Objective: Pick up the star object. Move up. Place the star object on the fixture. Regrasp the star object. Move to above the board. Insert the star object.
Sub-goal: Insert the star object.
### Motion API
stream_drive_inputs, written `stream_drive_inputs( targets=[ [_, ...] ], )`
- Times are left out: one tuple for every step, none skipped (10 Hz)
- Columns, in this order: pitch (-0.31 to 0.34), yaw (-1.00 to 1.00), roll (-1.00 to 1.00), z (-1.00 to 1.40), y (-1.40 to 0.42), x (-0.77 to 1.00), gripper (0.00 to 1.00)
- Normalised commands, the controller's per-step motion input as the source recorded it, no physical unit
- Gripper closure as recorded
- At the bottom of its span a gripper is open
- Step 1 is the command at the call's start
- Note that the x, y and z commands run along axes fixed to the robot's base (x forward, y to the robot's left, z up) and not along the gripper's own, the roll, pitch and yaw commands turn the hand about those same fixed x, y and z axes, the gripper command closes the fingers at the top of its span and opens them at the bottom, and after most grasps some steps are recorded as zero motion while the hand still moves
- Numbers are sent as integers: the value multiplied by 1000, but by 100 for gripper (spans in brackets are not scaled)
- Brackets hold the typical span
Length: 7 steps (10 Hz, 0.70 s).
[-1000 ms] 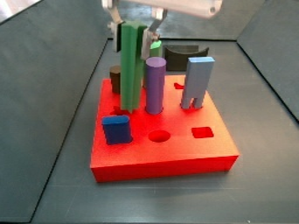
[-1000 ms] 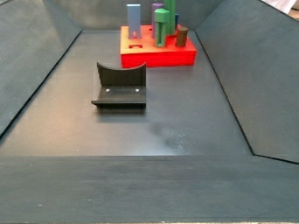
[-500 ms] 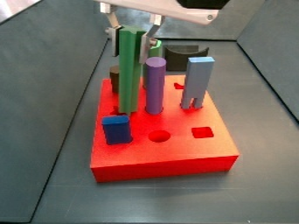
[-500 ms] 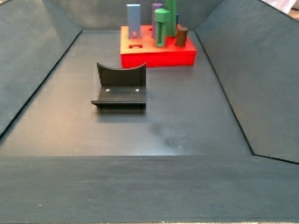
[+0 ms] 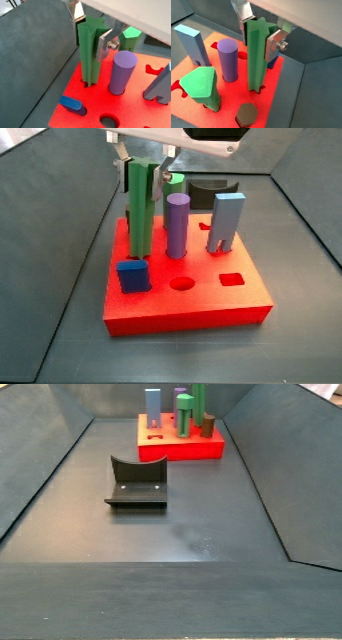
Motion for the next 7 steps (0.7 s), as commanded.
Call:
stream_drive_inputs(
  targets=[
    [-30, 0, -33, -94, -71, 0, 100],
    [-36, 0, -83, -174, -91, 14, 100],
    [-17, -23, -47, -117, -54, 0, 100],
    [0, -54, -20, -46, 0, 0, 100],
    [0, -111, -14, -69, 0, -37, 100],
    [0, -143, 0, -89, 0, -163, 100],
    [0, -137, -20, -100, 0, -83, 100]
  ],
)
